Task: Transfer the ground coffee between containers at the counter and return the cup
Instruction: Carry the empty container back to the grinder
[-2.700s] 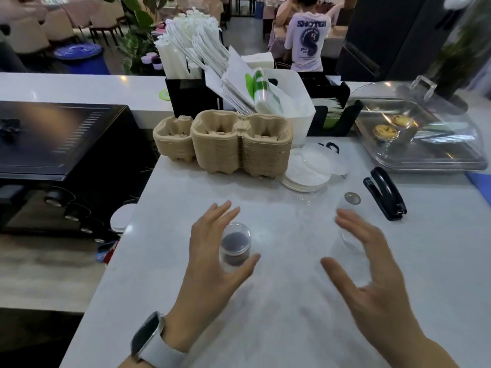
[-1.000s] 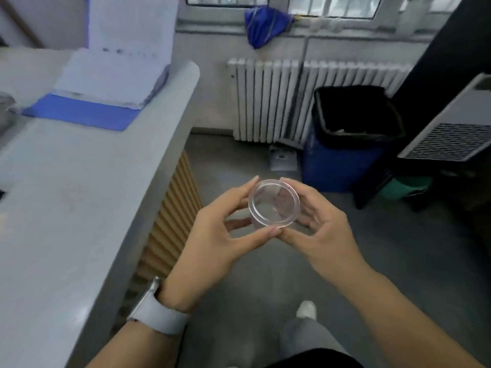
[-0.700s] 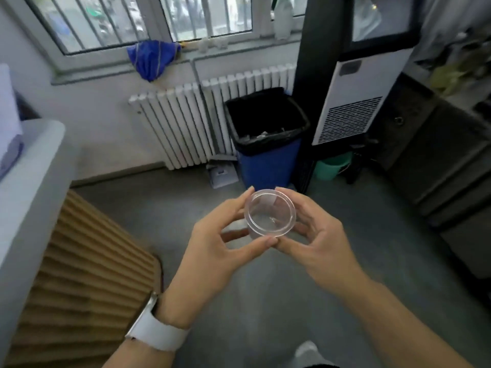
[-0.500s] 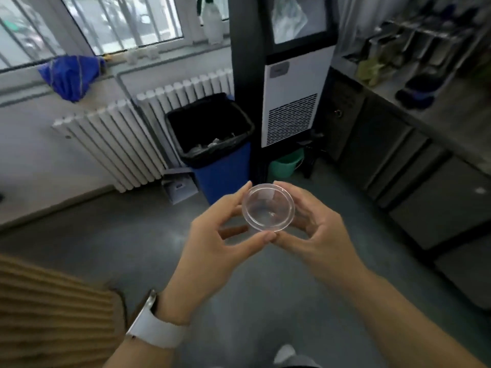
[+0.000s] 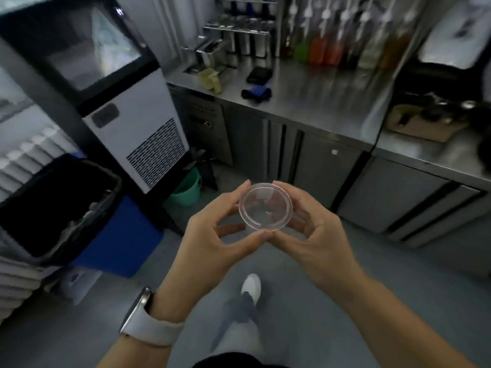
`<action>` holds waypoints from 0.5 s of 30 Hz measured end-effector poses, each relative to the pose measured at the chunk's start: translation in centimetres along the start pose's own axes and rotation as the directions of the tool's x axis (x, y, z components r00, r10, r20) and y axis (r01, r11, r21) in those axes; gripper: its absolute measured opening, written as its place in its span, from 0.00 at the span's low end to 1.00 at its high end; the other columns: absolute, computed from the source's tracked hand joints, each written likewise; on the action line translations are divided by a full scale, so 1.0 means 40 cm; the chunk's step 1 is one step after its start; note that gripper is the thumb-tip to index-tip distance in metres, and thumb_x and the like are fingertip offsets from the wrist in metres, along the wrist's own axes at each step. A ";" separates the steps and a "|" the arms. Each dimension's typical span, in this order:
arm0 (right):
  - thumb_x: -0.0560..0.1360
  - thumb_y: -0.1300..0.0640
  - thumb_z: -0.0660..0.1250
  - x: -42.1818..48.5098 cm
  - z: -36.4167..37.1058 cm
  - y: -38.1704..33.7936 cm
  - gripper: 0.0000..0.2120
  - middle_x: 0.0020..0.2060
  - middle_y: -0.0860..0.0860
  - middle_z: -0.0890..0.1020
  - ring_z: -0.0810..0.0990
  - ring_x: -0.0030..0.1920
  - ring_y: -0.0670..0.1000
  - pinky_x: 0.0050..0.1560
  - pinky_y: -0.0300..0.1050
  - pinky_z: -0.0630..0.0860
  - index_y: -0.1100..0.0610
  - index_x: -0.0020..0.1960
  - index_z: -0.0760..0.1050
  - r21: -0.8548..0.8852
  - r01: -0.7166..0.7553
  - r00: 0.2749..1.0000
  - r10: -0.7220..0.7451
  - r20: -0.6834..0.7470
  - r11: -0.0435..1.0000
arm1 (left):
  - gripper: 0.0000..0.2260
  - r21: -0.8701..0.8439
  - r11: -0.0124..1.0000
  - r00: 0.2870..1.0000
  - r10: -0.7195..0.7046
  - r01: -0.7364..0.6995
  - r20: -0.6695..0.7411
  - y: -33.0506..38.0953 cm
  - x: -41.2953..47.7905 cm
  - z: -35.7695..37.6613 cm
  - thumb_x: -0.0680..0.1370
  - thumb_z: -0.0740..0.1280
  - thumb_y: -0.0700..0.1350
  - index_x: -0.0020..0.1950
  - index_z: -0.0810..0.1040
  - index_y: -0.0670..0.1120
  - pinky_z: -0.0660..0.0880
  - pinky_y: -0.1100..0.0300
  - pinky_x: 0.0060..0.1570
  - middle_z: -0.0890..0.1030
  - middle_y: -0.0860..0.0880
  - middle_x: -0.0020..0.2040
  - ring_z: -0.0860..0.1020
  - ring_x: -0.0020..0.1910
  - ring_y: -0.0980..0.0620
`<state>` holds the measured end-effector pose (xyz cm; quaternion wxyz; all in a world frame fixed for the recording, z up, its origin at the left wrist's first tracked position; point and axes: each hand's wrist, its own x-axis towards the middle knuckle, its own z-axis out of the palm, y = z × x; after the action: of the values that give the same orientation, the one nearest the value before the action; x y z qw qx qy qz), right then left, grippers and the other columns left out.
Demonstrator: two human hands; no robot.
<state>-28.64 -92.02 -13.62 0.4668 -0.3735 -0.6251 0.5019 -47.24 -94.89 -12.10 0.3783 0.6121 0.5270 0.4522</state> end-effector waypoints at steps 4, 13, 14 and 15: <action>0.69 0.53 0.79 0.103 -0.118 0.036 0.33 0.64 0.46 0.84 0.82 0.65 0.48 0.65 0.44 0.78 0.54 0.72 0.74 -0.096 -0.013 0.990 -0.001 -0.144 0.995 | 0.32 -0.028 0.998 0.988 0.051 -0.048 0.143 -0.022 0.208 0.072 0.70 0.77 0.54 0.72 0.72 0.63 0.81 0.64 0.60 0.83 0.61 0.65 0.82 0.66 0.59; 0.68 0.58 0.82 0.472 -0.317 0.108 0.31 0.61 0.43 0.86 0.84 0.63 0.46 0.62 0.42 0.80 0.48 0.69 0.77 -0.134 -0.035 0.922 -0.020 -0.388 0.990 | 0.41 -0.141 0.984 0.927 0.151 -0.108 0.343 -0.055 0.747 0.161 0.68 0.80 0.58 0.77 0.73 0.47 0.81 0.63 0.62 0.85 0.57 0.64 0.84 0.64 0.60; 0.68 0.56 0.82 0.505 -0.333 0.114 0.31 0.60 0.42 0.86 0.84 0.63 0.45 0.61 0.40 0.80 0.43 0.68 0.78 -0.141 -0.038 0.912 -0.023 -0.410 0.989 | 0.41 -0.151 0.984 0.918 0.148 -0.098 0.369 -0.053 0.794 0.167 0.67 0.81 0.58 0.77 0.73 0.48 0.81 0.63 0.61 0.86 0.57 0.64 0.84 0.63 0.59; 0.67 0.54 0.82 0.552 -0.367 0.123 0.30 0.60 0.41 0.86 0.84 0.62 0.44 0.60 0.37 0.79 0.39 0.66 0.78 -0.153 -0.043 0.894 -0.031 -0.447 0.987 | 0.40 -0.156 0.983 0.899 0.153 -0.096 0.410 -0.051 0.869 0.186 0.66 0.81 0.58 0.76 0.74 0.50 0.81 0.63 0.61 0.86 0.57 0.64 0.84 0.63 0.59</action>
<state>-20.89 -66.22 -12.92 0.5653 -0.5169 -0.5375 0.3525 -39.53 -60.15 -10.93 0.4929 0.7010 0.3619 0.3669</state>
